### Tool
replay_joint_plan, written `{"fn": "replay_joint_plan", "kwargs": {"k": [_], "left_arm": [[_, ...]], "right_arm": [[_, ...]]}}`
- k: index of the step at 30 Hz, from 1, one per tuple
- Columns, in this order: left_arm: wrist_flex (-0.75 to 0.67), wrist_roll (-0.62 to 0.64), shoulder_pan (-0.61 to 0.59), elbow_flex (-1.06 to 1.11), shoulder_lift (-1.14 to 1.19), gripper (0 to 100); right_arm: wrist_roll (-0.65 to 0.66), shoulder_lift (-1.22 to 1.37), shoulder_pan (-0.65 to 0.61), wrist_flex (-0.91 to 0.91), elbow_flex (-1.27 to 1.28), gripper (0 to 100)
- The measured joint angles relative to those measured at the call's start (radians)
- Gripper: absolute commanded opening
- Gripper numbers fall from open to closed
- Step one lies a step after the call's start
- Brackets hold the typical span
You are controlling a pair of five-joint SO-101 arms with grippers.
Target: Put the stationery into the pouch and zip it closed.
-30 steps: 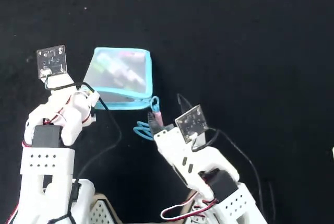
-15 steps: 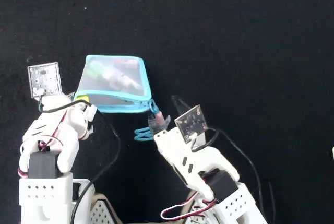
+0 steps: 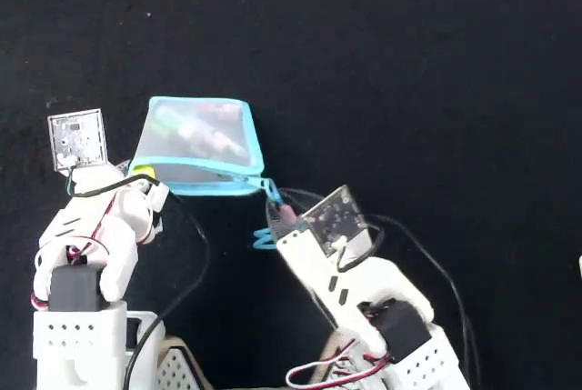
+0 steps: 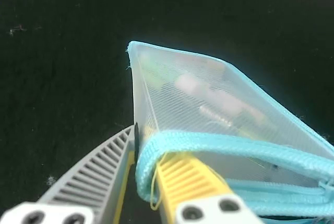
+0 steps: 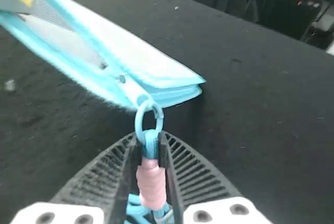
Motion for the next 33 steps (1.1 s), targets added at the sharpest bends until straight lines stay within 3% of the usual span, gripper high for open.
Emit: {"fn": "replay_joint_plan", "kwargs": {"k": [8,13,20,27,33], "left_arm": [[-0.002,-0.002,0.0,0.017,-0.006,3],[-0.002,-0.002,0.0,0.017,-0.006,3],[-0.002,-0.002,0.002,0.018,-0.006,3],[-0.002,-0.002,0.002,0.018,-0.006,3],[-0.002,-0.002,0.002,0.018,-0.006,3]], "right_arm": [[0.0,0.0,-0.041,0.054,-0.055,1.4],[0.006,0.0,-0.157,0.081,-0.061,2.5],[0.006,0.0,-0.221,0.087,-0.061,26.7],[0.008,0.0,-0.218,0.1,-0.043,27.2],[0.008,0.0,-0.219,-0.078,0.126,27.2]]}}
